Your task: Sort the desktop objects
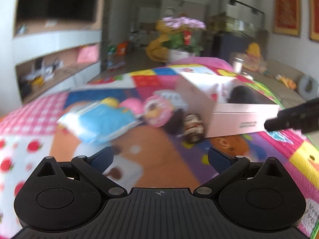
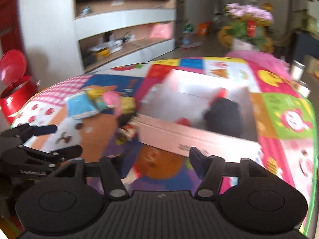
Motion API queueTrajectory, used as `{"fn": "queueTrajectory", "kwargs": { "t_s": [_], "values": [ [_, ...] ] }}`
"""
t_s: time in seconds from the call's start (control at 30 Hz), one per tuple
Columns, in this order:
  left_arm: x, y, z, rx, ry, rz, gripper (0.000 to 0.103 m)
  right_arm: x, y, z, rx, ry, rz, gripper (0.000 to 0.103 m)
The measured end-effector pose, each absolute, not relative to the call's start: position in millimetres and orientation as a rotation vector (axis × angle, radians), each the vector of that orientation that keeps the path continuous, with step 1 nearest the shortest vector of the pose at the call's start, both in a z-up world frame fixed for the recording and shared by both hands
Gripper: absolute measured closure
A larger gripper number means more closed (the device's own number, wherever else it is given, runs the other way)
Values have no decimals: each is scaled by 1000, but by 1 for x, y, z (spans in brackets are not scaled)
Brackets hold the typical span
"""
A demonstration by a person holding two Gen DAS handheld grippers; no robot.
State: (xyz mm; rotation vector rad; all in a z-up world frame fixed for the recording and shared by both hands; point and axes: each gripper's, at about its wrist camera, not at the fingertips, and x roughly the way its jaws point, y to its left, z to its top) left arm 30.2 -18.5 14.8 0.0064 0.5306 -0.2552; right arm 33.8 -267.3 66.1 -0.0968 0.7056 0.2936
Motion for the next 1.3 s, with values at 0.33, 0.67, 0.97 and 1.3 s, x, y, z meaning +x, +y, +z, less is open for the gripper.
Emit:
{"fn": "queueTrajectory", "kwargs": {
  "t_s": [0.33, 0.67, 0.97, 1.3],
  "values": [
    [88, -76, 3, 82, 618, -325, 36, -27, -295, 15, 6, 597, 244, 23],
    [76, -74, 5, 207, 622, -289, 68, -34, -305, -4, 174, 570, 234, 15],
    [-9, -33, 8, 281, 671, -278, 67, -38, -305, -5, 175, 557, 223, 7],
    [-30, -31, 4, 91, 686, -368, 13, -31, -300, -8, 180, 640, 205, 0]
  ]
}}
